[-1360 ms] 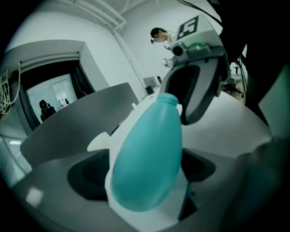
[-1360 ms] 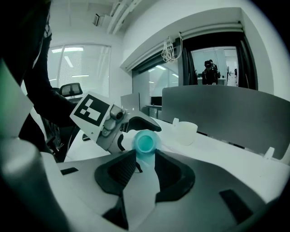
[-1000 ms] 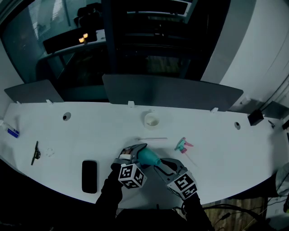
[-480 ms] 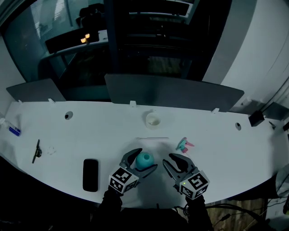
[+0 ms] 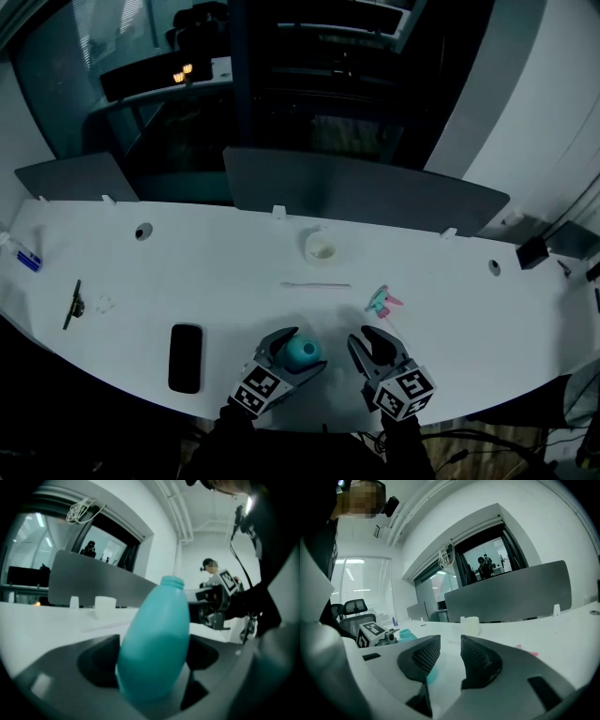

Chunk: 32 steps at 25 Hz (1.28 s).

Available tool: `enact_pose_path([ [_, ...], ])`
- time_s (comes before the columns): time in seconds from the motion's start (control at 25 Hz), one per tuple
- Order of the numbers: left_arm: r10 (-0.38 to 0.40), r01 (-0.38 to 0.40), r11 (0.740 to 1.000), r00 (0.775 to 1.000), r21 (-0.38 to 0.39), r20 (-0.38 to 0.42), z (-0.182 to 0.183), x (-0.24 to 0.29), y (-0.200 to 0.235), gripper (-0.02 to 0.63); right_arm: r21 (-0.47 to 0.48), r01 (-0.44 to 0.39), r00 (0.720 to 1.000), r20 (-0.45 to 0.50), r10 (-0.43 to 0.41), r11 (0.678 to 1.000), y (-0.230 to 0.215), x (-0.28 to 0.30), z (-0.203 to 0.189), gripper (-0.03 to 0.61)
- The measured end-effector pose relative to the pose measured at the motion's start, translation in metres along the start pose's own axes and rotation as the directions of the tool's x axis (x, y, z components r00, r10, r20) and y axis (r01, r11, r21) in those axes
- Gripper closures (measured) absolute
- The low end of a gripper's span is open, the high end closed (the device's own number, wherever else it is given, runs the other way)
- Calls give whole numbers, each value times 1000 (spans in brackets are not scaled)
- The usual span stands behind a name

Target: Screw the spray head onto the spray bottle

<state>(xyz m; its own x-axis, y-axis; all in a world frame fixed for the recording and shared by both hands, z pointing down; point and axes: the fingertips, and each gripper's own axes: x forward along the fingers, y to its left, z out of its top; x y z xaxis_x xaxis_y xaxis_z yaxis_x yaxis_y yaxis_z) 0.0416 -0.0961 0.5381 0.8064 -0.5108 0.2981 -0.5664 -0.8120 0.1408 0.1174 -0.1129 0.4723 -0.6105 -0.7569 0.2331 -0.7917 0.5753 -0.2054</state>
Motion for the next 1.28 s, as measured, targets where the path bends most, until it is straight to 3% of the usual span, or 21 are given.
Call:
enact_pose_path([
  [0.24, -4, 4, 1000, 1000, 9, -5, -1, 1, -2, 198, -20, 54, 998, -40, -55, 998, -17, -7, -9, 440],
  [0.36, -5, 5, 1000, 1000, 12, -12, -2, 1, -3, 198, -91, 85, 981, -169, -100, 992, -42, -10, -20, 440],
  [0.44, -3, 4, 1000, 1000, 17, -11, -2, 1, -2, 198, -122, 58, 951, -295, -93, 991, -63, -9, -27, 440],
  [0.6, -4, 4, 1000, 1000, 17, -12, -3, 1, -2, 196, -164, -6, 848, -524, -82, 986, -108, 1, -28, 439],
  [0.72, -3, 3, 1000, 1000, 16, -12, -3, 1, -2, 196, -152, -29, 728, -681, -84, 988, -133, 10, -33, 439],
  [0.8, -3, 3, 1000, 1000, 15, -12, -3, 1, -2, 196, -87, -19, 646, -762, -54, 996, -140, 16, -41, 440],
  [0.96, -4, 4, 1000, 1000, 12, -14, -3, 0, -2, 196, -7, -17, 494, -870, 2, 1000, -139, 24, -62, 440],
  [1.16, -3, 3, 1000, 1000, 17, -10, -2, 0, -3, 196, -7, -35, 415, -910, 8, 999, -140, 37, -78, 444],
  [1.28, -2, 2, 1000, 1000, 15, -13, -2, 1, -2, 195, -3, -42, 353, -936, 12, 999, -137, 38, -81, 448],
])
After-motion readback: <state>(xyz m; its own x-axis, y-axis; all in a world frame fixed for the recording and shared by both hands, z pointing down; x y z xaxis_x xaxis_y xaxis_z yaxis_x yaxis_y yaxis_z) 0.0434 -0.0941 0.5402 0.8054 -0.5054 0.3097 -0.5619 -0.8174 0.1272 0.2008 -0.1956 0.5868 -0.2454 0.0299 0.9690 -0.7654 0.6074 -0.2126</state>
